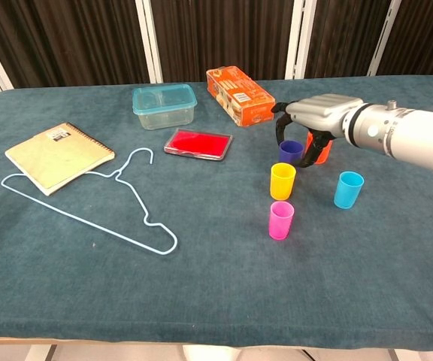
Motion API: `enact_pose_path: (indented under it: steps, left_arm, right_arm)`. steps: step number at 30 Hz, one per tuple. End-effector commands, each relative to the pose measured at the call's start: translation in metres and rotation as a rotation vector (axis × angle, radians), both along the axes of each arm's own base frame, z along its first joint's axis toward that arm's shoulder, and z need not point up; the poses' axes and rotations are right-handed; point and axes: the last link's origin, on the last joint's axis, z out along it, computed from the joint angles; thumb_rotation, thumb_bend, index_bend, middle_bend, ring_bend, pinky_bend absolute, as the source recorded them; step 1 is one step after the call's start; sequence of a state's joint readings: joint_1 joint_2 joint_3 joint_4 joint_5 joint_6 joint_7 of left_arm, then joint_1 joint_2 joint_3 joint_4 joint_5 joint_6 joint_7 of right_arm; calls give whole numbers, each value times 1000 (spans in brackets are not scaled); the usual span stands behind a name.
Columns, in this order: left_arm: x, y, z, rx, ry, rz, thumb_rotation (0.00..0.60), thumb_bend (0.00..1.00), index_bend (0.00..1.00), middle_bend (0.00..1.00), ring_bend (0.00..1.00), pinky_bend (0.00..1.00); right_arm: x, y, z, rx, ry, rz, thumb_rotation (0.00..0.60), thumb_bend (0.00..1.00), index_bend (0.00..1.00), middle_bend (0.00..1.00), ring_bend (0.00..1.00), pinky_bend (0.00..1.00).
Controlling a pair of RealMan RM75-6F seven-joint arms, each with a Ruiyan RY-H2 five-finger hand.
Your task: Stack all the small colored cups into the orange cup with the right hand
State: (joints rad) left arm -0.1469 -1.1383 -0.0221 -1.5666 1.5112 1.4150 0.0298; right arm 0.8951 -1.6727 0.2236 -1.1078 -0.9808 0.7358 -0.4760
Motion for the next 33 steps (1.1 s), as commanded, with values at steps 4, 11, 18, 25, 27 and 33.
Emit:
enact_pose_path:
  steps: [4, 11, 18, 25, 27, 33]
  left_arm:
    - [0, 1, 1, 4, -5, -1, 600, 449, 0, 0, 0, 127]
    - [1, -1, 3, 6, -9, -6, 600, 448, 0, 0, 0, 128]
    - [1, -2, -1, -10, -4, -10, 600, 447, 0, 0, 0, 128]
    - [3, -1, -4, -17, 0, -14, 600, 447, 0, 0, 0, 128]
    - [3, -2, -4, -18, 0, -12, 600, 448, 0, 0, 0, 128]
    - [2, 0, -3, -17, -1, -9, 600, 447, 0, 0, 0, 128]
  right_arm:
    - [4, -1, 6, -20, -52, -15, 600, 450, 599, 0, 0, 0]
    - [14, -3, 45, -138, -166, 24, 600, 452, 613, 0, 0, 0]
    - [-3, -10, 69, -207, -112, -10, 600, 452, 613, 0, 0, 0]
    - [-20, -11, 57, -176, -70, -55, 600, 453, 612, 0, 0, 0]
    - [-22, -11, 52, -168, -63, -55, 600, 453, 613, 0, 0, 0]
    - [-27, -9, 43, -143, -30, -63, 600, 453, 489, 2, 0, 0]
